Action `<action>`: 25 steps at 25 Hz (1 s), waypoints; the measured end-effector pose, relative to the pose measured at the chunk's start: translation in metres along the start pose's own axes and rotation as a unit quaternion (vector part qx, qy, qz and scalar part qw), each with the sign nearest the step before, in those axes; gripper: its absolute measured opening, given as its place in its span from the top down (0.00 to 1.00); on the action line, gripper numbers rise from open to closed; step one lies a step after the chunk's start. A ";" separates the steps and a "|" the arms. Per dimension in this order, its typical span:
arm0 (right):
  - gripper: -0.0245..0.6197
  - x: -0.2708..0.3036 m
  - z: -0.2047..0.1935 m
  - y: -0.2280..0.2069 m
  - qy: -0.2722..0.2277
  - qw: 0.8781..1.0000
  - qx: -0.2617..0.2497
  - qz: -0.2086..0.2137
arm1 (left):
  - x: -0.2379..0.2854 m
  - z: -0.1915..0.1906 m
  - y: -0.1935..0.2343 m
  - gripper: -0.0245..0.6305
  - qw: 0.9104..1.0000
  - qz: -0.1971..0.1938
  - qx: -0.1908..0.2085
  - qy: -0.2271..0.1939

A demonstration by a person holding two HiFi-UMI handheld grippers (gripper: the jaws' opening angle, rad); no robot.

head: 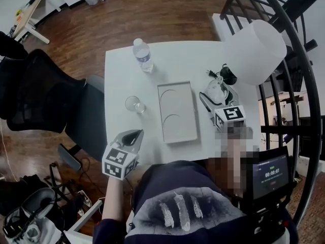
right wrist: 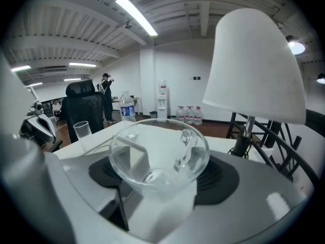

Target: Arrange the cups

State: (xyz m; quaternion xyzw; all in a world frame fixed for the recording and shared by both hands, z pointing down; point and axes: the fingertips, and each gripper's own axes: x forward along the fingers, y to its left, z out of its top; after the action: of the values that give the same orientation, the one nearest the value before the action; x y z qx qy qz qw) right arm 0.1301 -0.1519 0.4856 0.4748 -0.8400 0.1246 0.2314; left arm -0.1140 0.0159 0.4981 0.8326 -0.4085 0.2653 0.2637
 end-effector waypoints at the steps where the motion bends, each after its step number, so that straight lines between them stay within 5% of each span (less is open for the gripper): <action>1: 0.34 0.000 0.007 0.005 -0.005 1.000 -0.004 0.009 | 0.000 -0.001 0.000 0.94 1.000 0.001 -0.002 0.000; 14: 0.34 0.009 0.064 0.085 -0.042 0.986 -0.063 0.147 | -0.018 -0.006 0.006 0.94 0.999 0.018 -0.024 -0.011; 25: 0.34 0.024 0.069 0.147 -0.033 0.944 -0.126 0.302 | -0.023 -0.012 0.013 0.94 0.999 0.025 -0.038 -0.010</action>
State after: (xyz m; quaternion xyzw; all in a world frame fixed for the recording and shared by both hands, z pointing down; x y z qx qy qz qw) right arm -0.0250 -0.1223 0.4399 0.1695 -0.9600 0.0655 0.2129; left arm -0.1399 0.0297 0.4946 0.8140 -0.4417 0.2475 0.2845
